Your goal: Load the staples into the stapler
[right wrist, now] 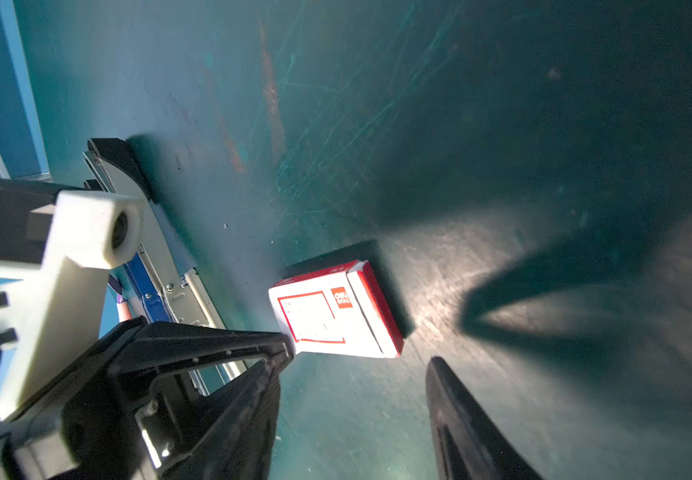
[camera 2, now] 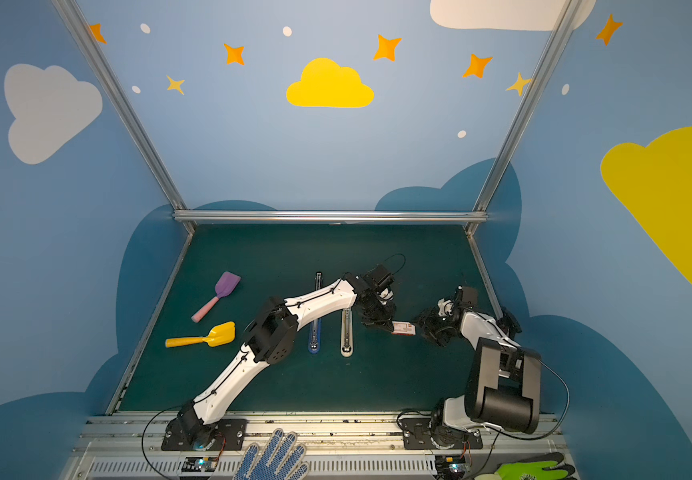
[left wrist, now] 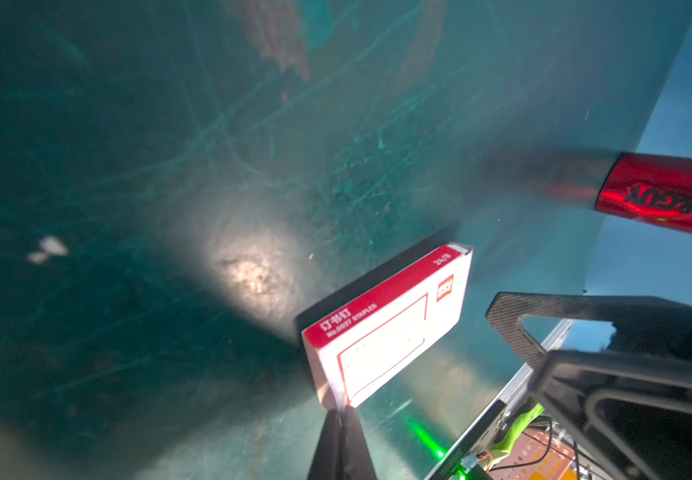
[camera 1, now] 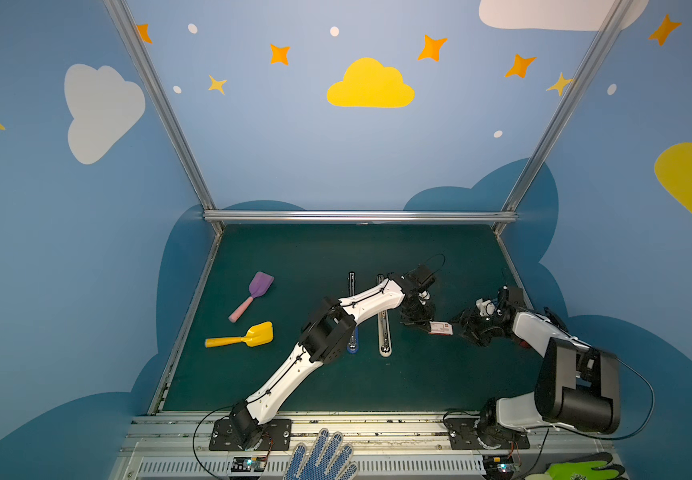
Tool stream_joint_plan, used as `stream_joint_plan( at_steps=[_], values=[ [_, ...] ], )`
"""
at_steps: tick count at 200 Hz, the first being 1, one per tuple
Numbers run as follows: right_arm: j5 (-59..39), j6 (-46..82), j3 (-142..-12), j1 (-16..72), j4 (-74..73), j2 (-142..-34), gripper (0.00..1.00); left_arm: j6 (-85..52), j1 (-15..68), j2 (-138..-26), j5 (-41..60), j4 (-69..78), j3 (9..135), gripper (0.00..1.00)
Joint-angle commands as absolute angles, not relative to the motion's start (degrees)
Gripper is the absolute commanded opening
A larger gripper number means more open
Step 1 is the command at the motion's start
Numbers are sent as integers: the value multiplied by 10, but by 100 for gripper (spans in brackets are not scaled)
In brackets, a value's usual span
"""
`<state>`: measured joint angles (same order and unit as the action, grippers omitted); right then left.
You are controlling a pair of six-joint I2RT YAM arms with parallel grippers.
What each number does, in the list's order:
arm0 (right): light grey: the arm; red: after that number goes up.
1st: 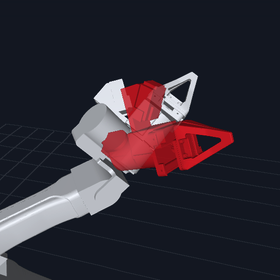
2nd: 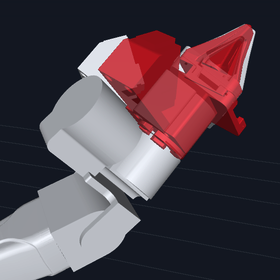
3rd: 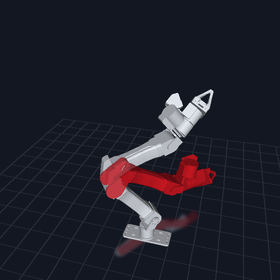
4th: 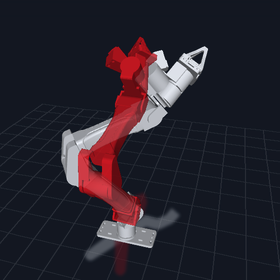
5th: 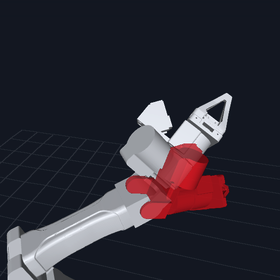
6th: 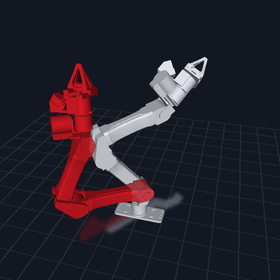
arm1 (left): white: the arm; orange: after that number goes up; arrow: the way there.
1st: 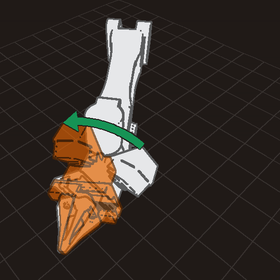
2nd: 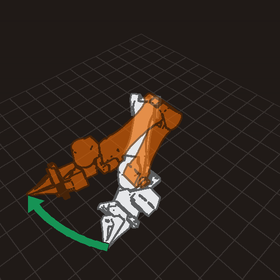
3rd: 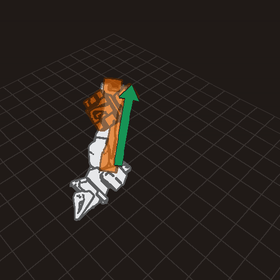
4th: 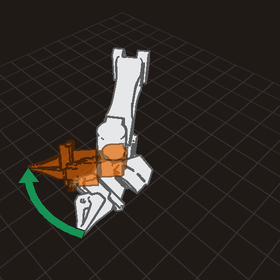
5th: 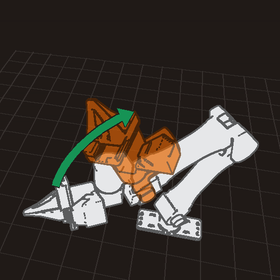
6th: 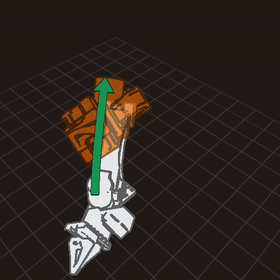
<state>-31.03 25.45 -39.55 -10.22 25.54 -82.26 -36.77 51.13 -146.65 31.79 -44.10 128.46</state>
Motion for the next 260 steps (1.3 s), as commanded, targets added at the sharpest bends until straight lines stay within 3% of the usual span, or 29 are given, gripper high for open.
stream_joint_plan(
  at_steps=[1,87,111,132,166,260],
  values=[
    [-306,243,-398,-89,271,-827,56,-341,501,-1469,305,-469,1284,4],
    [-248,235,-450,-22,317,-863,51,-289,461,-1406,282,-480,1205,4],
    [-234,239,-449,-21,318,-851,51,-299,462,-1399,299,-452,1197,27],
    [-222,243,-451,-25,321,-849,52,-307,465,-1401,311,-440,1208,34],
    [-221,249,-448,-31,320,-845,52,-320,478,-1422,335,-431,1236,39],
    [-243,249,-445,-55,317,-846,52,-329,498,-1504,339,-476,1332,42]
  ],
)
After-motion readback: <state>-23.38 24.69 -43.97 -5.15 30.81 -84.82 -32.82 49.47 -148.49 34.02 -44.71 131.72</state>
